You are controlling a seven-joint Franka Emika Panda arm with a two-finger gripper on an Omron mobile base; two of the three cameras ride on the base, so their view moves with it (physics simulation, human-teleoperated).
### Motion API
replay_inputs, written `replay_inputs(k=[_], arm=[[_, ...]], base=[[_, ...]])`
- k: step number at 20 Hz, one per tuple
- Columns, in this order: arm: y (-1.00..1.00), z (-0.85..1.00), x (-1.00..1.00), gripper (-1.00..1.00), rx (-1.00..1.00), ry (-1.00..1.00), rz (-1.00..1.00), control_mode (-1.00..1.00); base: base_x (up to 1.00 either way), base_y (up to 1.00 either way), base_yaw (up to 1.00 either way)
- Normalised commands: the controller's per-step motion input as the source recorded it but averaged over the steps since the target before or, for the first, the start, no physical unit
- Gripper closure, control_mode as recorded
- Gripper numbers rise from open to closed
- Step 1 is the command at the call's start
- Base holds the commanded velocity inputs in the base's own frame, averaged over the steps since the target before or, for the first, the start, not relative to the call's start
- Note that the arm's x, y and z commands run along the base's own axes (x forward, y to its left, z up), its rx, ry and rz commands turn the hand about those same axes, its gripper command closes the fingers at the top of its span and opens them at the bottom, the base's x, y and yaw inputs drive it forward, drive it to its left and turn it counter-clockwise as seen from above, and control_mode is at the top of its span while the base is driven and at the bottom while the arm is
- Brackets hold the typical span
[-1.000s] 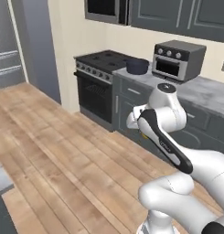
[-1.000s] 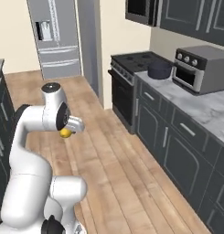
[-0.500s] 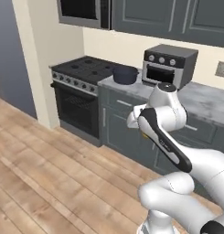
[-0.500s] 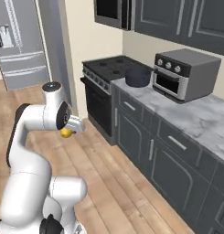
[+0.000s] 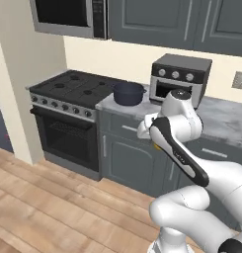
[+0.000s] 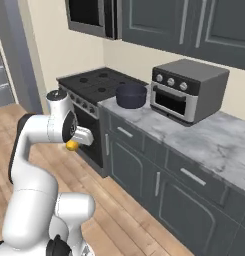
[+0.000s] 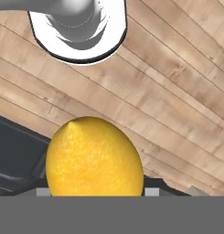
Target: Turn on the sink faucet. Then move the lemon from the counter to the sink. Turn off the sink. Move the vegetable from the sink to the pot next to the stove. Finally move the pot to the rear left burner.
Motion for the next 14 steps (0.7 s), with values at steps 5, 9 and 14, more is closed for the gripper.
replay_inputs(k=[5,9,14], arm=[[0.0,0.0,0.0,1.0,0.0,0.0,0.0,1.0],[0.0,0.0,0.0,1.0,0.0,0.0,0.0,1.0],[0.0,0.0,0.0,1.0,0.0,0.0,0.0,1.0]], base=[[0.83,0.77,-0.39],[0.7,0.84,-0.41],[0.65,0.89,-0.39]])
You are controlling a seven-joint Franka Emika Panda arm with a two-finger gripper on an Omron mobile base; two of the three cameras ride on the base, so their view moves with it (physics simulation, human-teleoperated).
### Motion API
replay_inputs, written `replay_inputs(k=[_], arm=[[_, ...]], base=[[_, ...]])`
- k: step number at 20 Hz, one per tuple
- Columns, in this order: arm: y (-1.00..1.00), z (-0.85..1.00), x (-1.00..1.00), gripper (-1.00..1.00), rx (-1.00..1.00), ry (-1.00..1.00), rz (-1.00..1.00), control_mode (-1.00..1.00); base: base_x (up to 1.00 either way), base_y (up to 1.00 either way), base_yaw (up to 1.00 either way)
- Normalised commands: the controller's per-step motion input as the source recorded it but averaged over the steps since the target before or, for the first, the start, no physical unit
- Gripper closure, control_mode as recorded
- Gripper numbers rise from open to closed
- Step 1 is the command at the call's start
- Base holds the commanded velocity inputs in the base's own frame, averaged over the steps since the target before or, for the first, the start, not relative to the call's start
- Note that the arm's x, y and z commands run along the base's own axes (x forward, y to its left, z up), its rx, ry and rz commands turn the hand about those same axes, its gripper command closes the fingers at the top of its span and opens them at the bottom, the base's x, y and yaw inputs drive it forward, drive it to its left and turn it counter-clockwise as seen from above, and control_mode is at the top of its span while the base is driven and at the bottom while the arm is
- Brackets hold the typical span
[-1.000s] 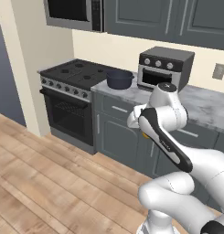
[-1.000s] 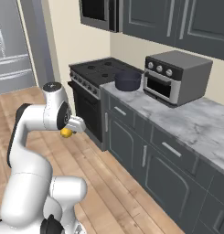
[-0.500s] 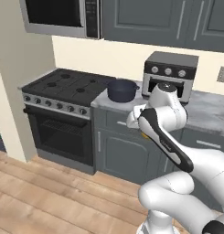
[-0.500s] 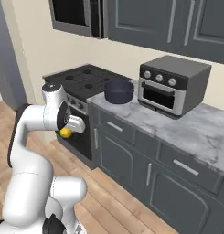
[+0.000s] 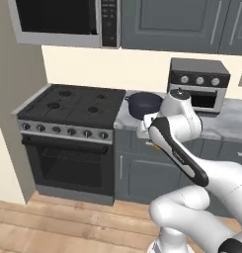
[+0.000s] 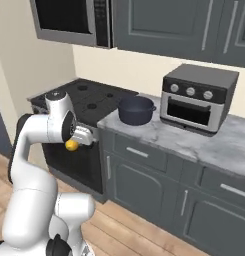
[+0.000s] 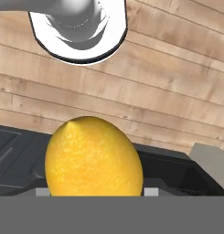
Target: Turn on the sink faucet. Then move the lemon from the counter to the sink. Turn off the sink. Move the vegetable from the sink to the pot next to the stove. Finally move the pot to the rear left burner.
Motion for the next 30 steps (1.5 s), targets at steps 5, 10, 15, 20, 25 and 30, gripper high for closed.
replay_inputs(k=[5,10,15,20,25,30], arm=[[0.0,0.0,0.0,1.0,0.0,0.0,0.0,1.0],[0.0,0.0,0.0,1.0,0.0,0.0,0.0,1.0],[0.0,0.0,0.0,1.0,0.0,0.0,0.0,1.0],[0.0,0.0,0.0,1.0,0.0,0.0,0.0,1.0],[0.0,0.0,0.0,1.0,0.0,0.0,0.0,1.0],[0.0,0.0,0.0,1.0,0.0,0.0,0.0,1.0]], base=[[0.7,0.89,-0.38],[0.73,0.84,-0.37],[0.69,0.62,-0.34],[0.55,0.21,-0.31],[0.41,0.47,-0.26],[0.32,0.65,-0.18]])
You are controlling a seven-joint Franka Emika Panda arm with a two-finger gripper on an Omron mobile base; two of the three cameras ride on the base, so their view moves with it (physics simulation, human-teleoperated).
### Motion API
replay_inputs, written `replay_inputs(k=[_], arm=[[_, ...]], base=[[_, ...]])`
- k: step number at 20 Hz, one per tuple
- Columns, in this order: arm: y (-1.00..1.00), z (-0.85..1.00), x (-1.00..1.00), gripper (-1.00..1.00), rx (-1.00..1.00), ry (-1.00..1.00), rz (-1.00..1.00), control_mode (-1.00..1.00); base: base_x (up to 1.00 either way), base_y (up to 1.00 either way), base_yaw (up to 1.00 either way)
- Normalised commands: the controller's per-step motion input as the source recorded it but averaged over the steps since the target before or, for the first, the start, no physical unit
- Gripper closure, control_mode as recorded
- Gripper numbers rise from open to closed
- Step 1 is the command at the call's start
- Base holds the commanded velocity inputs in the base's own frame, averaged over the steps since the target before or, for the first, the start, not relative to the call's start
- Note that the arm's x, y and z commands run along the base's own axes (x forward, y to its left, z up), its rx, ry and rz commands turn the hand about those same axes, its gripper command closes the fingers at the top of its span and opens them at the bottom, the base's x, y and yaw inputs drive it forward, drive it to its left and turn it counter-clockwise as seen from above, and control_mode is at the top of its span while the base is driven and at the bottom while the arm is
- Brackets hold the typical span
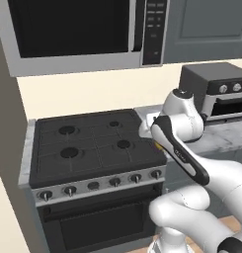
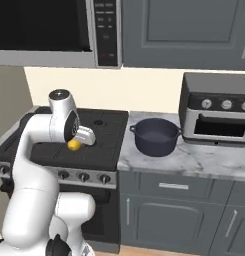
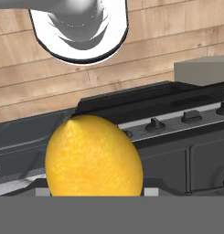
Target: Turn on the sink faucet. Then move the lemon from the counter to the sink. Turn off the sink. Move the vegetable from the sink to the pot next to the stove. Finally move the pot to the rear left burner.
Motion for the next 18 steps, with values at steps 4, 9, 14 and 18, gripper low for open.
replay_inputs(k=[4,9,14,18], arm=[[0.0,0.0,0.0,1.0,0.0,0.0,0.0,1.0],[0.0,0.0,0.0,1.0,0.0,0.0,0.0,1.0],[0.0,0.0,0.0,1.0,0.0,0.0,0.0,1.0],[0.0,0.0,0.0,1.0,0.0,0.0,0.0,1.0]], base=[[0.29,0.13,-0.04],[0.37,0.0,0.0],[0.28,0.0,0.0],[-0.04,0.0,0.0]])
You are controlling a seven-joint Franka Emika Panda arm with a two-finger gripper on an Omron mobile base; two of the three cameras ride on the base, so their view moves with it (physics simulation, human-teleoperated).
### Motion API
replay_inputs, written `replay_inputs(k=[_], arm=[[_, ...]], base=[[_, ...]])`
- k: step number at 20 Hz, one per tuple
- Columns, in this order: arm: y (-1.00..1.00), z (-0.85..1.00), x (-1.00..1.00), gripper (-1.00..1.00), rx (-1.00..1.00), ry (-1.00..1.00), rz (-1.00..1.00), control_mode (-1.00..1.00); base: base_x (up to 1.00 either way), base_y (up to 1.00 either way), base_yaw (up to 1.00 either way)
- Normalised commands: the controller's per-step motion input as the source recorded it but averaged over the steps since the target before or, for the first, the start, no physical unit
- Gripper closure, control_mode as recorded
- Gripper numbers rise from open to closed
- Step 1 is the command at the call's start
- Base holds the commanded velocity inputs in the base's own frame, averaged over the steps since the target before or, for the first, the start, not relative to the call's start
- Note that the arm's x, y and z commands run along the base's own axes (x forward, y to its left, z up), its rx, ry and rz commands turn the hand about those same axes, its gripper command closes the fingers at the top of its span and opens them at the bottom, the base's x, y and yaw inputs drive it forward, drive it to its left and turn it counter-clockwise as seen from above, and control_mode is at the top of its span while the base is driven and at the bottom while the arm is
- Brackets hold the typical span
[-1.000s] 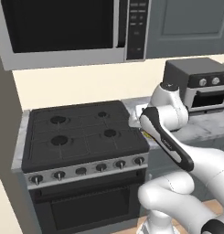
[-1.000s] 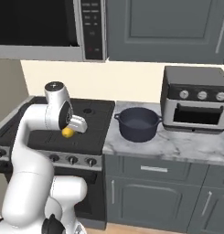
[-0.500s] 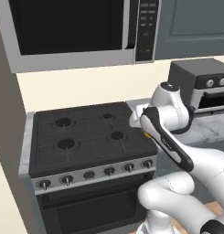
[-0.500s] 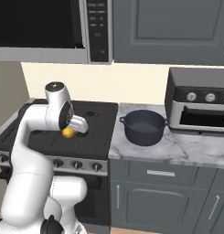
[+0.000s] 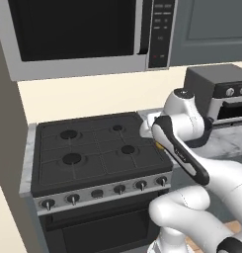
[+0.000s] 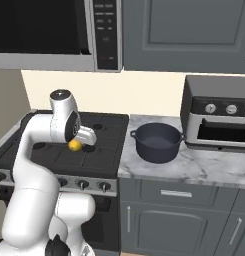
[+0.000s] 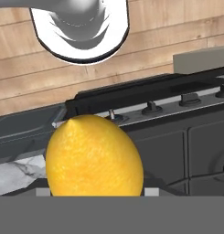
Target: Turn on the sink faucet. Then move the lemon from the counter to the sink. Turn off the sink. Move the vegetable from the sink to the pot next to the stove. Finally move the pot to the rear left burner.
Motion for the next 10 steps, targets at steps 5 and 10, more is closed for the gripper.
replay_inputs(k=[5,10], arm=[[-0.02,0.02,-0.42,1.0,0.0,-0.04,-0.1,-1.0],[-0.4,0.31,-0.16,1.0,0.0,-0.04,-0.1,-1.0]], base=[[0.0,0.0,0.0],[0.0,0.0,0.0]])
